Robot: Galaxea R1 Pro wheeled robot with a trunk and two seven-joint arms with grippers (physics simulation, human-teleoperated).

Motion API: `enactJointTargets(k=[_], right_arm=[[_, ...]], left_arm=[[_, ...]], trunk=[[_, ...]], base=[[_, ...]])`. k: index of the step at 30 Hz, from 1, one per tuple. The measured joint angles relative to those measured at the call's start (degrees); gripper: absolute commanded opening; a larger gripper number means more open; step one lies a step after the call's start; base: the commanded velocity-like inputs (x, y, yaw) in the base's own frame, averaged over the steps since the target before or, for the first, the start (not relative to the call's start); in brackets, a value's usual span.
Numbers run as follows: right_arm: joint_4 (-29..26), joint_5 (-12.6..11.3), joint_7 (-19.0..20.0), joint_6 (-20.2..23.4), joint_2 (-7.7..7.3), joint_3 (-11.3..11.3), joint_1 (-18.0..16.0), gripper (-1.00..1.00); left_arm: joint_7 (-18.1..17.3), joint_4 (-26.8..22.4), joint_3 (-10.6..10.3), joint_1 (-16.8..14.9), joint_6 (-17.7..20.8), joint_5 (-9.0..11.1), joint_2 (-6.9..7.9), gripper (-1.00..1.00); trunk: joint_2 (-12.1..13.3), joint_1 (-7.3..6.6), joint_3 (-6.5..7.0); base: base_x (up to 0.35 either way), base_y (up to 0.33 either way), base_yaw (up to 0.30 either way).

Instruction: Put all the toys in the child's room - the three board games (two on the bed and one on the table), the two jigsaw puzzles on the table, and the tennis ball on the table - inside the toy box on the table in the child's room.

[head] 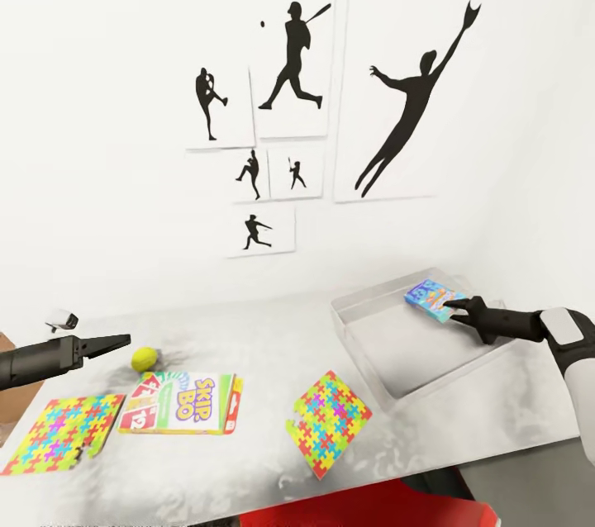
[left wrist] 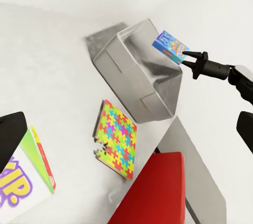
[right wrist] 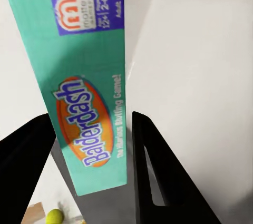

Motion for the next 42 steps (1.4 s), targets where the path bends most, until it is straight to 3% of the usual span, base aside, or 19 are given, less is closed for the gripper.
enactJointTargets(k=[21,42], right_arm=[[1.2,-0.03,0.02,0.01,-0.46,-0.29,-1.45,-1.0],[1.14,-0.04,0.02,0.01,-0.42,-0.4,-1.51,-1.0]], left_arm=[[0.0,0.03,0.06,-0.01,-0.02,-0.05,0.08,1.0],[0.0,0.03,0.03,-0.01,-0.01,-0.06,0.09,1.0]], trunk=[[-0.01,0.0,-1.64],[-0.01,0.0,-2.37]], base=[[0.0,0.0,0.051],[0.0,0.0,-0.063]])
